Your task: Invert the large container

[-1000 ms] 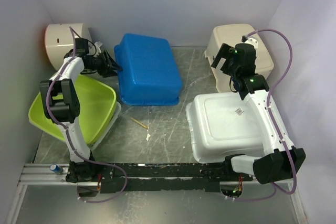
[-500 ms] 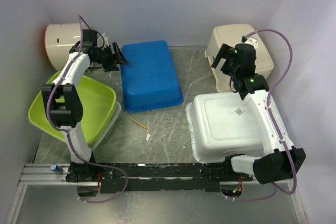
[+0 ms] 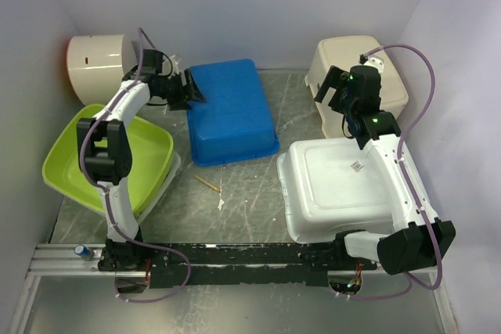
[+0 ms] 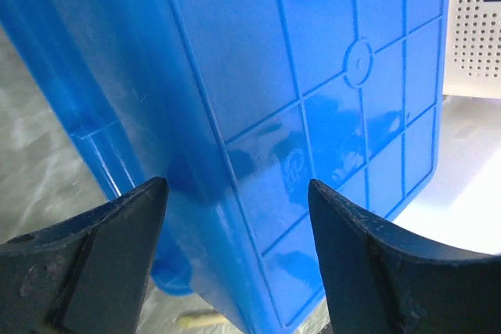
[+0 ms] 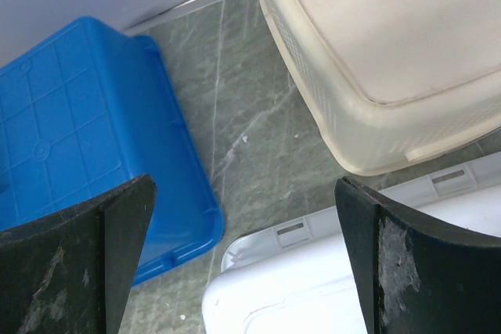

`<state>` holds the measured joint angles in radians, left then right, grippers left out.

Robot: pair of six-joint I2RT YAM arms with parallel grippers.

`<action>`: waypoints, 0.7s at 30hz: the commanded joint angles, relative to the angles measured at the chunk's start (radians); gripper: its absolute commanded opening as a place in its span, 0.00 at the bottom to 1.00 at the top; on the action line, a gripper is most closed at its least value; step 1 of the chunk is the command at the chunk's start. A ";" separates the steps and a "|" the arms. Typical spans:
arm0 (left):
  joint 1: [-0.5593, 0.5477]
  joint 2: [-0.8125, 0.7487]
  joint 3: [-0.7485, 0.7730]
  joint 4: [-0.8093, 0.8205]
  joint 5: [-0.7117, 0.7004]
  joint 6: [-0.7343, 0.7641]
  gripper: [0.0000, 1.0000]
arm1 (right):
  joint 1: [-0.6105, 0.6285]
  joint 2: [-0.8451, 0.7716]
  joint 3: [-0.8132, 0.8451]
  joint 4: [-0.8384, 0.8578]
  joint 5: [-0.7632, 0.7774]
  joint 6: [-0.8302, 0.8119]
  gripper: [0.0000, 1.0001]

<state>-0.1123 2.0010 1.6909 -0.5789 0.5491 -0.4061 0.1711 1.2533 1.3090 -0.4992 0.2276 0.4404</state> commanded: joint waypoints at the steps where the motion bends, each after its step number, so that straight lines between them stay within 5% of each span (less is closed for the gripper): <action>1: -0.119 0.077 0.076 0.104 0.069 -0.047 0.82 | -0.006 -0.023 -0.015 -0.009 0.006 -0.013 1.00; 21: -0.245 0.326 0.423 0.174 0.100 -0.163 0.78 | -0.006 -0.053 -0.032 -0.053 0.036 -0.022 1.00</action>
<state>-0.3496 2.3356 2.0750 -0.4213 0.6235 -0.5617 0.1703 1.2160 1.2858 -0.5381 0.2379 0.4294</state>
